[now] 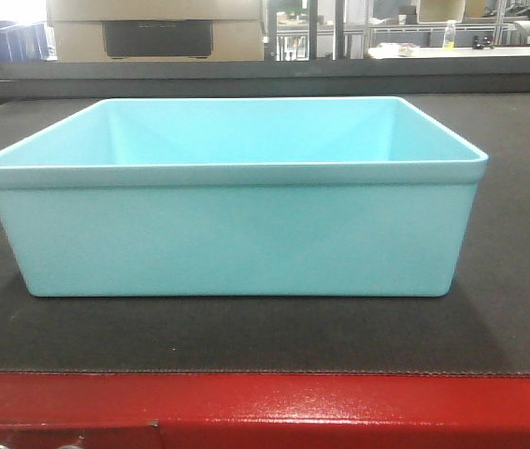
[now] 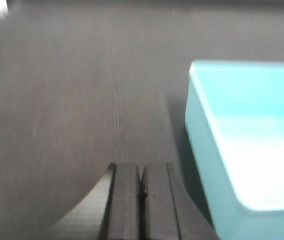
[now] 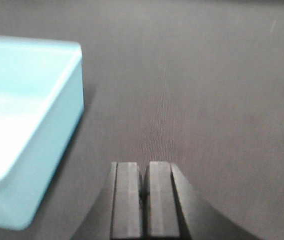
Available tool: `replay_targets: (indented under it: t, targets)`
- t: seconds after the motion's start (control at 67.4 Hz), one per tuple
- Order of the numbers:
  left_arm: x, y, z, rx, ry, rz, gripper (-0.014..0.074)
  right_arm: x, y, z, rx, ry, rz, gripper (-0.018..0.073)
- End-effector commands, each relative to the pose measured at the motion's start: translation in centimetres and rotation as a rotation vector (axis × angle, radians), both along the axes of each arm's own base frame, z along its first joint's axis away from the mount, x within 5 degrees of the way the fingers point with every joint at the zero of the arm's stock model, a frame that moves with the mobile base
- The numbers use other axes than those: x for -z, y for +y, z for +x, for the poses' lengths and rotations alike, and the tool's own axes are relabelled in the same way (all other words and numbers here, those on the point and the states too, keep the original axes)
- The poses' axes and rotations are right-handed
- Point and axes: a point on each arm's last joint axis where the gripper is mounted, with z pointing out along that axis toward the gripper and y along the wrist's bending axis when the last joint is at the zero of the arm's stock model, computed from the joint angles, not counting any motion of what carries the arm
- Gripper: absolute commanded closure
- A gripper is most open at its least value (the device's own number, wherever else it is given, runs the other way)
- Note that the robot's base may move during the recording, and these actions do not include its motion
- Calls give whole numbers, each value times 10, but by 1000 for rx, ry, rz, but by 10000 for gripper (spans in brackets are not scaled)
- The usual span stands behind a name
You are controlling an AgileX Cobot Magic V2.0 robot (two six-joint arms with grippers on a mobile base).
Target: Fetch blue bin and place on conveyor start
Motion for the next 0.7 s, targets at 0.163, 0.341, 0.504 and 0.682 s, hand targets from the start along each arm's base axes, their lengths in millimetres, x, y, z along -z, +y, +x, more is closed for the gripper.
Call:
replay_targets:
  t: [0.163, 0.341, 0.504, 0.682]
  targets:
    - [-10, 3, -34, 1, -213, -1, 707, -21, -1, -38, 3, -271, -12, 720]
    - [-12, 4, -39, 0, -242, -3, 707, -22, -1, -41, 3, -285, -12, 721]
    - [-12, 4, -39, 0, -242, -3, 707, -22, -1, -41, 3, -285, -12, 721]
    - [-12, 4, -39, 0, -242, -3, 707, -22, -1, -41, 3, -285, -12, 721]
